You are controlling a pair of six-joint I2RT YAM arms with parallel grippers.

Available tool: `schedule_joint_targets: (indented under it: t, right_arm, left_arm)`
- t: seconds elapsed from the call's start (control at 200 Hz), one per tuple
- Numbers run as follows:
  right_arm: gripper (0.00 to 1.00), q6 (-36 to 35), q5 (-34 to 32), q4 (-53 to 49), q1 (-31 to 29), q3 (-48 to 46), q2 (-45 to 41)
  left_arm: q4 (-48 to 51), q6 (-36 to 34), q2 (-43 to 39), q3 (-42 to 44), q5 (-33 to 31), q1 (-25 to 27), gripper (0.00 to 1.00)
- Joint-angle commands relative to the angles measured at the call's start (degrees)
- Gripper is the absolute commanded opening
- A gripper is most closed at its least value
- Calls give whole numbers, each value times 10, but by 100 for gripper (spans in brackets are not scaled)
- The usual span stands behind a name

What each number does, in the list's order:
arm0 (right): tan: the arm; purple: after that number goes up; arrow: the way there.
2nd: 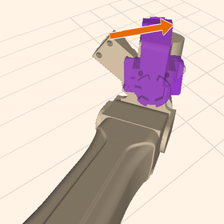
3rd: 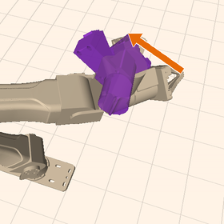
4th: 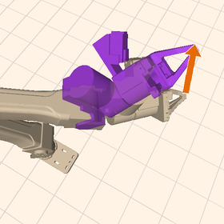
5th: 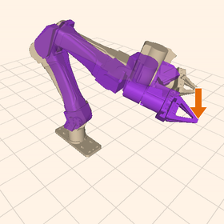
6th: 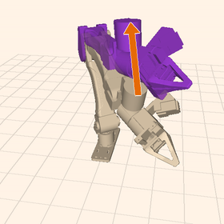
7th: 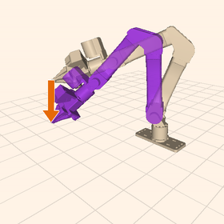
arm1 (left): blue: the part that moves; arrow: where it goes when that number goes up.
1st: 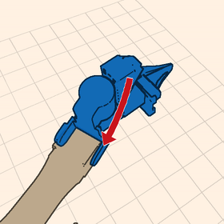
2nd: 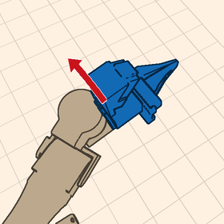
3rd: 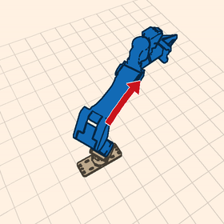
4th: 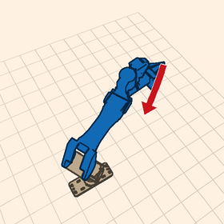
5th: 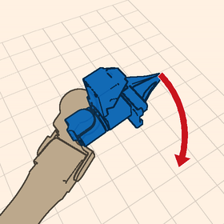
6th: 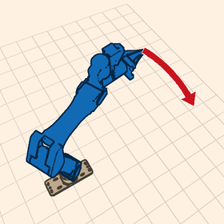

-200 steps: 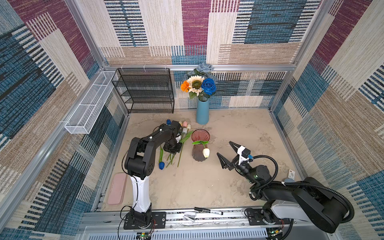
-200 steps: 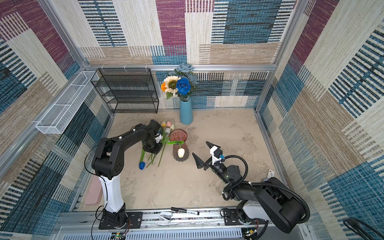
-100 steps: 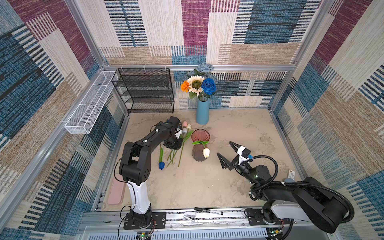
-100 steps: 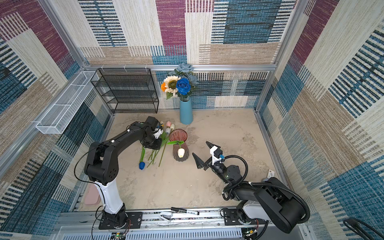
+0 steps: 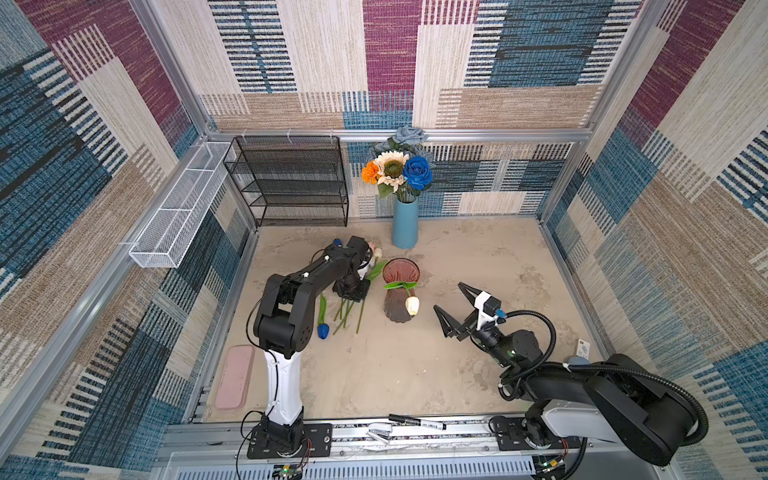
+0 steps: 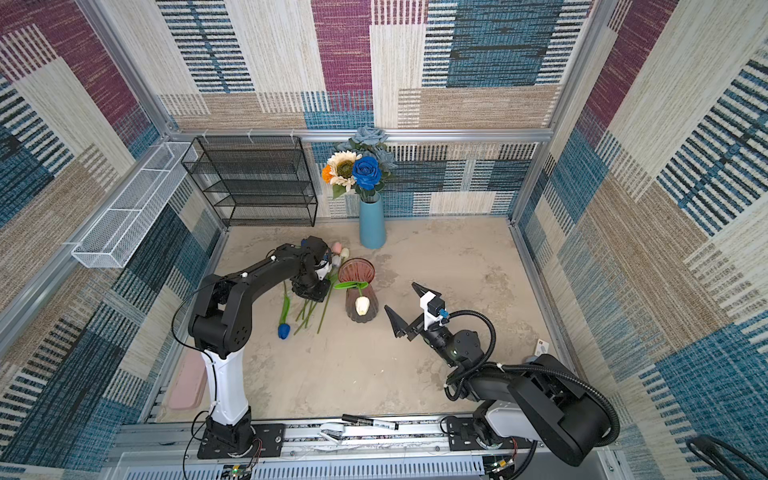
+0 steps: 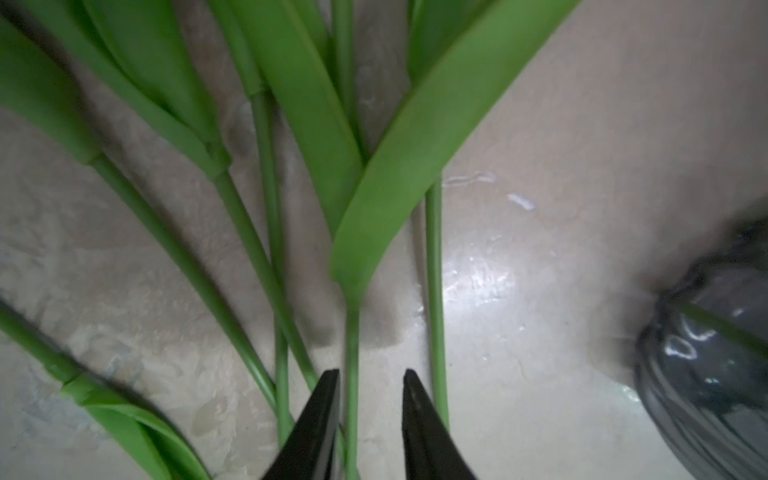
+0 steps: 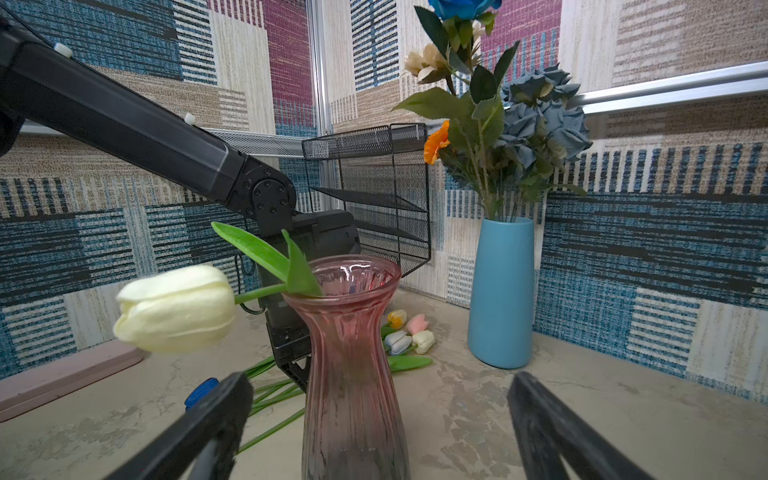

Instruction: Arrange the flowers into the vase

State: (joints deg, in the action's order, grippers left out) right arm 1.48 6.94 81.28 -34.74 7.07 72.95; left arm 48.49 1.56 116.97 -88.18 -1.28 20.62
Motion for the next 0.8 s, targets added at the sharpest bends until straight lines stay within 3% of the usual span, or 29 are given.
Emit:
schedule_joint_targets:
  t: [0.0,0.361,0.641,0.797]
  right_arm:
    - [100,5,-4,14,-1,1,-1]
    - [100,5,-5,13,0,1,-2]
    - [100,5,-4,13,0,1,-2]
    - [100,5,-5,12,0,2,-2]
  left_arm:
    - [-1,22,-14,2,-29,-2,25]
    - [-1,40,-11,15,-46,-13,20]
    - [-10,32,24,9,-40,-14,23]
    - [-13,31,34,10,-44,-14,15]
